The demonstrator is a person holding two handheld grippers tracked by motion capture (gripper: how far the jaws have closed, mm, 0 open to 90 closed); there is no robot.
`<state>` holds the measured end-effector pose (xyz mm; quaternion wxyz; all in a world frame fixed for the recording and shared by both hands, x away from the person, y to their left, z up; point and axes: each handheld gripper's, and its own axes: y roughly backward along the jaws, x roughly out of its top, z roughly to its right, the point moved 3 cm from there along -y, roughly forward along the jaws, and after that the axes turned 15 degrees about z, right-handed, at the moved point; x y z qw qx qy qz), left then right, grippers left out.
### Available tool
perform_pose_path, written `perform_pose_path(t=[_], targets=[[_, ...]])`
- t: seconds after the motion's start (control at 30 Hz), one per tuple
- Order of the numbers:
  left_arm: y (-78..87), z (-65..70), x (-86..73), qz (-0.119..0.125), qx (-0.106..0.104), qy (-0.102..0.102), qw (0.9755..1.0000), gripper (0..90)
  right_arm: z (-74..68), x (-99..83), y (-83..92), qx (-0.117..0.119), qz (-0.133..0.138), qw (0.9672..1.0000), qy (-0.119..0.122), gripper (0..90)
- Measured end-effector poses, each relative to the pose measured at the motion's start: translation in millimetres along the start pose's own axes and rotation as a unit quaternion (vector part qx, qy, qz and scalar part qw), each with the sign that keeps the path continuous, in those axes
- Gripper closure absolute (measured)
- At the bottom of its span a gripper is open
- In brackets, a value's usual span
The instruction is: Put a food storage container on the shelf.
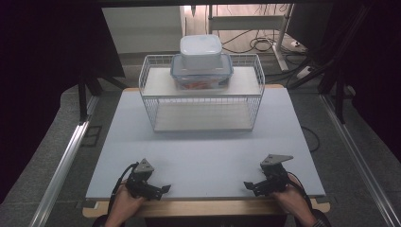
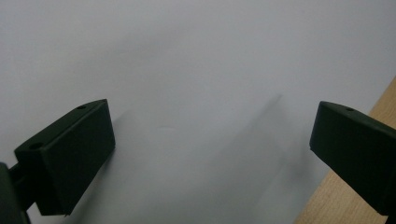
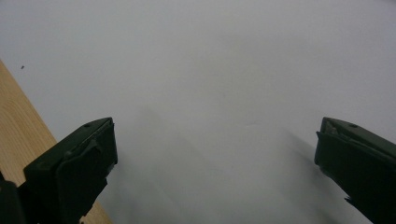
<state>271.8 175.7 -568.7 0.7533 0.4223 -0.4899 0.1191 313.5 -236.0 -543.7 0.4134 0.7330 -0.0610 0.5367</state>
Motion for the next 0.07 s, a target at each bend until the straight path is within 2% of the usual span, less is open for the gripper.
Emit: perform_pose_path(t=[0.07], targets=[[-0.3, -0.3, 0.3, 0.001, 0.0, 0.002, 1.0, 0.0, -0.1, -0.6, -0.7, 0.0, -0.003, 1.0, 0.001, 0.0]])
